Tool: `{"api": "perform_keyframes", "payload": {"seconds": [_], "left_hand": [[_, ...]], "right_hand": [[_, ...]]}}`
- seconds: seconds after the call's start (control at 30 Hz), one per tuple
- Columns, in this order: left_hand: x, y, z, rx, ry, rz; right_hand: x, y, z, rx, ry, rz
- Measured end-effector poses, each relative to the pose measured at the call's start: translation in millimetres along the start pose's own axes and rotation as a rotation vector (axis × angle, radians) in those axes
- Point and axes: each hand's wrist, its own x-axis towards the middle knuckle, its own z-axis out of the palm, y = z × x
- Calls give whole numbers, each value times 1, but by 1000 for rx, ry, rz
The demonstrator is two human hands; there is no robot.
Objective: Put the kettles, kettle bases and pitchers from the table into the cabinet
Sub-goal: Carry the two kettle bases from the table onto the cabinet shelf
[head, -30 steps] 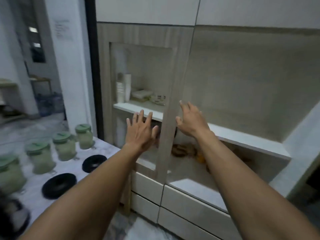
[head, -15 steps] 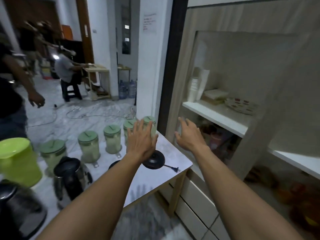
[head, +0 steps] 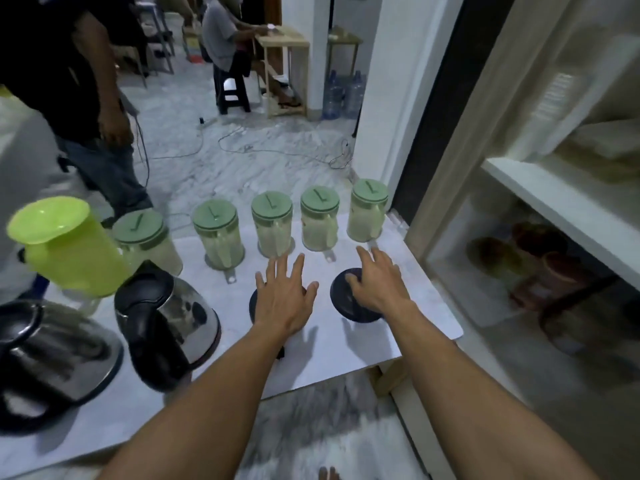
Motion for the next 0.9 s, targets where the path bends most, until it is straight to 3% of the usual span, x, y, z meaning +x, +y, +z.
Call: {"api": "perform_keyframes", "payload": {"seconds": [0.37,0.67,0.9], "left_hand": [[41,-46,105,84,-186,-283],[36,-63,138,-6,-330,-461],[36,-59,142,-70,-285,-473]], "right_hand": [[91,66,106,-152,-218,-129],[95,97,147,-73,-266,-54],[88,104,149,-27,-298,57]]}}
